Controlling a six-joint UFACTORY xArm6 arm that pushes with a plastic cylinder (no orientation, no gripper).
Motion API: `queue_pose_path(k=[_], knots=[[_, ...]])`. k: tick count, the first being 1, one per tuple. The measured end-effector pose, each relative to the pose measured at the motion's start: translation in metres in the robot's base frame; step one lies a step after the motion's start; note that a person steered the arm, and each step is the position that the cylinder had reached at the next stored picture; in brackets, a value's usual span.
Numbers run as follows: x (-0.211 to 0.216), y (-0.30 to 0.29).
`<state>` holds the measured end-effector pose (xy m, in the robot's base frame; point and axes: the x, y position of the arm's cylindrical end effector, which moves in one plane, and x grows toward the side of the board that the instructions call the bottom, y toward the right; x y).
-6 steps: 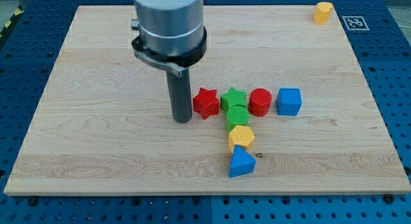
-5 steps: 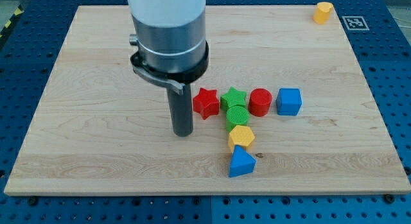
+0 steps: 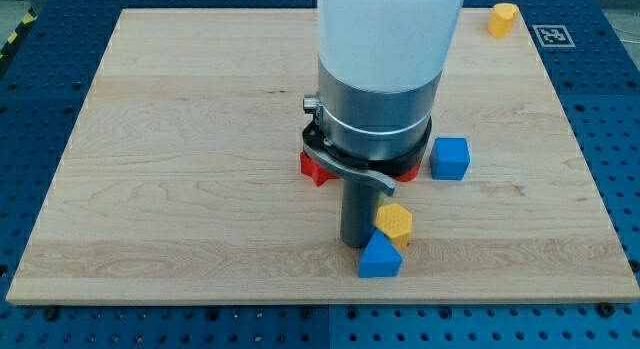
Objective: Separate the yellow hexagon from the blue triangle
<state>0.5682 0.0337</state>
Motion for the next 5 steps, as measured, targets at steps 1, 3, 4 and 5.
queue_pose_path(k=[1, 3, 4, 5], knots=[[0.002, 0.015], [0.002, 0.056], [0.002, 0.062], [0.002, 0.065]])
